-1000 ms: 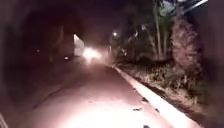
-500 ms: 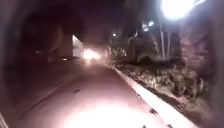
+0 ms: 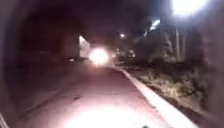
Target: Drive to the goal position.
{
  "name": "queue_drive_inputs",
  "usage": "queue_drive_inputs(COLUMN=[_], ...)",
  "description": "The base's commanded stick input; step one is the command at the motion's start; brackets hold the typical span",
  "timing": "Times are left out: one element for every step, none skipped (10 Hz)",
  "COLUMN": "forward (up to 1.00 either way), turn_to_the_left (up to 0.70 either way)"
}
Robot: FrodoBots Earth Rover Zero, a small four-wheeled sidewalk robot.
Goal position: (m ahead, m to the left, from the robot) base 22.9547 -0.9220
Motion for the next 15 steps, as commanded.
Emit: queue_drive_inputs(forward=[0.7, 0.7, 0.7, 0.7, 0.7, 0.7, 0.7, 0.7, 0.7, 0.7, 0.7, 0.7, 0.7, 0.7, 0.7], turn_to_the_left=[0.15, 0.03, 0.01, 0.01, 0.01, 0.01, 0.01, 0.01, 0.01, 0.01, 0.01, 0.01, 0.01, 0.01, 0.01])
